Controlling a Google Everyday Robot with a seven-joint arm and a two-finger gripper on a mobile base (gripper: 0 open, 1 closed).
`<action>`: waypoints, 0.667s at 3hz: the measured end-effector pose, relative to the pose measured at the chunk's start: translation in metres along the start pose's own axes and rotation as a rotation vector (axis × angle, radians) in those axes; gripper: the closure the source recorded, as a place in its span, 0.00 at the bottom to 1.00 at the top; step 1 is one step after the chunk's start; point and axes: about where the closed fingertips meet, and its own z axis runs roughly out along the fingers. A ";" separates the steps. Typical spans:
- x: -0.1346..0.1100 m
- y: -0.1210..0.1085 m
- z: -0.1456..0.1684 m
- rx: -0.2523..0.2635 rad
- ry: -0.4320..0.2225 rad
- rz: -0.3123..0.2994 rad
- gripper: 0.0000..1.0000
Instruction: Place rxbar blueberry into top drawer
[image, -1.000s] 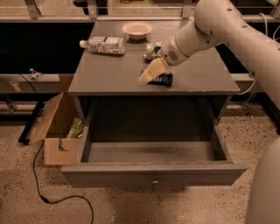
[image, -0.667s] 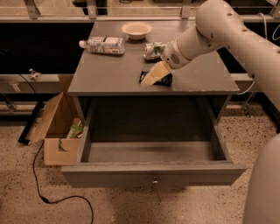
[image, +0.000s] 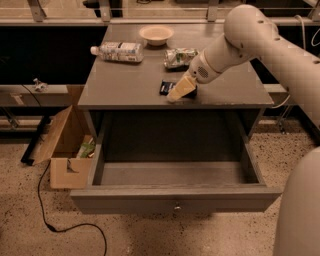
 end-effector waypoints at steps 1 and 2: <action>0.000 0.000 0.000 0.000 0.000 0.000 0.54; 0.001 0.004 -0.002 0.005 0.011 -0.017 0.77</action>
Offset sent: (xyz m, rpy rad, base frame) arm -0.0135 -0.0038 0.0073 -0.0492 -0.0318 0.0238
